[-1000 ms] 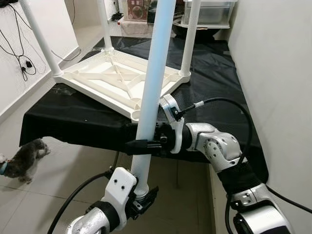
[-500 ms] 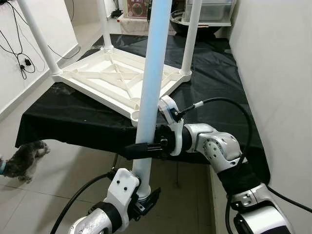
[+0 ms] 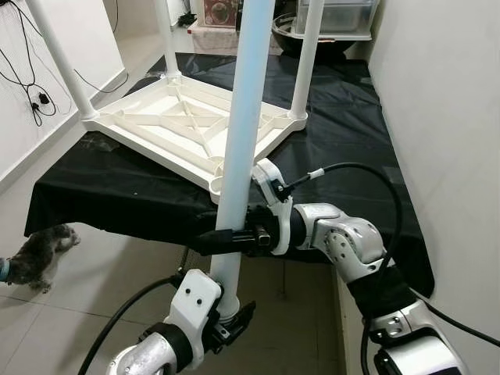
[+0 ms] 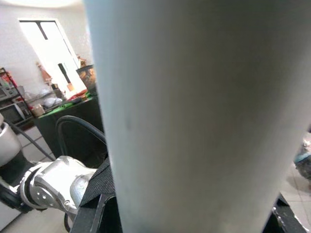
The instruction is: Building children table
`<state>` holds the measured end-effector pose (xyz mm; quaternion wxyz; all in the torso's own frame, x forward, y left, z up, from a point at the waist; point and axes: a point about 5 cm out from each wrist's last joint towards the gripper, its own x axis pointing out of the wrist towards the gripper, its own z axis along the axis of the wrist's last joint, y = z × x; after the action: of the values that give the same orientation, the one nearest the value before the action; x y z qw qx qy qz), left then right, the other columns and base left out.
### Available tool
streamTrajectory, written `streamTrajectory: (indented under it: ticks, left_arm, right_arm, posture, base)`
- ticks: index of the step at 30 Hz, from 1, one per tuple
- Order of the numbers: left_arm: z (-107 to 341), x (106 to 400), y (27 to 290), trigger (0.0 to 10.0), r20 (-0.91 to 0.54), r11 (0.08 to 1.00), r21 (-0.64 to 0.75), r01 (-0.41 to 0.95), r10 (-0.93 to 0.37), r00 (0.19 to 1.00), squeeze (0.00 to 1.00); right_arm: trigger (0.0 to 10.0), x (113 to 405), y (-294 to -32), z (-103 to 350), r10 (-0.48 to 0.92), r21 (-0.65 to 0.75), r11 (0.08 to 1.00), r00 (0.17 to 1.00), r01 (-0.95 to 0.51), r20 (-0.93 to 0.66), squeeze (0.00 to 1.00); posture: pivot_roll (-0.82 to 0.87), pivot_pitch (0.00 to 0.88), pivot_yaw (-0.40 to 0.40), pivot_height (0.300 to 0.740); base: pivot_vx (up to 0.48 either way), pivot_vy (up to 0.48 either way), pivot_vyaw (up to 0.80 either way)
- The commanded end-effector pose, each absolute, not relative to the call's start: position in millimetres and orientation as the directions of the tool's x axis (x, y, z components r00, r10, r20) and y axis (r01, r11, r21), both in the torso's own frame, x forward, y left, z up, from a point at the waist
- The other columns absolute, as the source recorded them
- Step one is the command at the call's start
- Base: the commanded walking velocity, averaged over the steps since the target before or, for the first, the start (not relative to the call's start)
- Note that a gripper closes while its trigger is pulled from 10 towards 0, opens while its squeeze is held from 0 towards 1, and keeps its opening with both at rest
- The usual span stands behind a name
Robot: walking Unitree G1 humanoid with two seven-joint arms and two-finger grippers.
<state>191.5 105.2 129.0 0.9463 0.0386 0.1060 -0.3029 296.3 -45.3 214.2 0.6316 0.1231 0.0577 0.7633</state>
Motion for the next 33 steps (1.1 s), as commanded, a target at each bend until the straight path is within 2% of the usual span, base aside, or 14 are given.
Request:
streamTrajectory:
  ticks: [1,2,3,11,12,17,19,20,22,23,24,25,26,33]
  left_arm:
    - [122,194,114,10.0,-0.276,0.832,0.026,0.555,-0.527,0.804,0.0]
    - [121,193,114,10.0,-0.281,0.828,0.039,0.559,-0.528,0.801,0.0]
    - [122,194,114,10.0,-0.262,0.821,0.061,0.567,-0.535,0.803,1.0]
    - [127,201,121,10.0,-0.223,0.872,0.143,0.468,-0.432,0.874,1.0]
    - [126,201,123,10.0,-0.222,0.88,0.145,0.452,-0.416,0.882,0.0]
    - [127,202,125,10.0,-0.219,0.894,0.144,0.425,-0.39,0.895,0.0]
    - [128,203,126,10.0,-0.207,0.905,0.151,0.398,-0.365,0.908,0.0]
    - [128,203,126,10.0,-0.207,0.905,0.151,0.398,-0.365,0.908,0.0]
    - [130,204,128,10.0,-0.184,0.92,0.154,0.36,-0.331,0.926,0.0]
    - [130,204,128,10.0,-0.184,0.92,0.154,0.36,-0.331,0.926,0.0]
    - [131,206,129,10.0,-0.175,0.931,0.144,0.334,-0.308,0.935,0.0]
    - [131,207,129,10.0,-0.175,0.933,0.141,0.33,-0.305,0.936,0.0]
    - [132,207,128,10.0,-0.17,0.935,0.141,0.326,-0.301,0.938,0.0]
    - [151,213,116,10.0,-0.069,0.949,0.122,0.291,-0.285,0.956,0.0]
  right_arm:
    - [0.0,292,-42,212,0.972,0.247,-0.227,-0.206,-0.942,0.109,0.0]
    - [0.0,292,-42,212,0.972,0.24,-0.231,-0.212,-0.943,0.103,0.0]
    - [0.0,292,-42,212,0.973,0.233,-0.227,-0.209,-0.946,0.099,0.0]
    - [0.0,303,-47,218,0.984,0.206,-0.156,-0.133,-0.966,0.122,0.0]
    - [0.0,306,-50,219,0.985,0.2,-0.14,-0.116,-0.97,0.127,0.0]
    - [0.0,318,-58,225,0.989,0.178,-0.044,-0.017,-0.983,0.148,0.0]
    - [0.0,341,-66,234,0.958,0.154,0.18,0.208,-0.972,0.197,0.0]
    - [0.0,341,-66,234,0.958,0.154,0.18,0.208,-0.972,0.197,0.0]
    - [0.0,360,-74,243,0.87,0.148,0.404,0.429,-0.903,0.243,0.0]
    - [0.0,360,-74,243,0.87,0.148,0.404,0.429,-0.903,0.243,0.0]
    - [0.0,371,-80,248,0.785,0.151,0.539,0.56,-0.828,0.267,0.0]
    - [0.0,372,-81,249,0.769,0.153,0.56,0.58,-0.814,0.27,0.0]
    - [10.0,374,-82,251,0.736,0.16,0.594,0.613,-0.789,0.289,0.0]
    - [10.0,378,-81,272,0.596,0.174,0.702,0.704,-0.69,0.387,0.0]
  posture:
    - [0.03,0.12,0.0,0.734]
    - [0.03,0.12,0.003,0.734]
    - [0.03,0.12,0.003,0.734]
    - [0.03,0.128,0.003,0.734]
    - [0.03,0.128,0.003,0.734]
    - [0.04,0.126,-0.001,0.734]
    - [0.04,0.125,-0.003,0.734]
    - [0.04,0.125,-0.003,0.734]
    - [0.04,0.125,-0.003,0.734]
    - [0.04,0.125,-0.003,0.734]
    - [0.04,0.126,-0.009,0.734]
    - [0.04,0.126,-0.009,0.734]
    - [0.04,0.117,-0.009,0.734]
    - [0.04,0.104,-0.012,0.734]
  base:
    - [0.0,0.0,0.0]
    - [0.0,0.0,0.0]
    - [0.0,0.0,0.0]
    - [0.0,0.0,0.0]
    - [0.0,0.0,0.0]
    - [0.0,0.0,0.0]
    - [0.0,0.0,0.0]
    - [0.0,0.0,0.0]
    - [0.0,0.0,0.0]
    - [0.0,0.0,0.0]
    - [0.0,0.0,0.0]
    - [0.0,0.0,0.0]
    - [0.0,0.0,0.0]
    - [0.0,0.0,0.0]
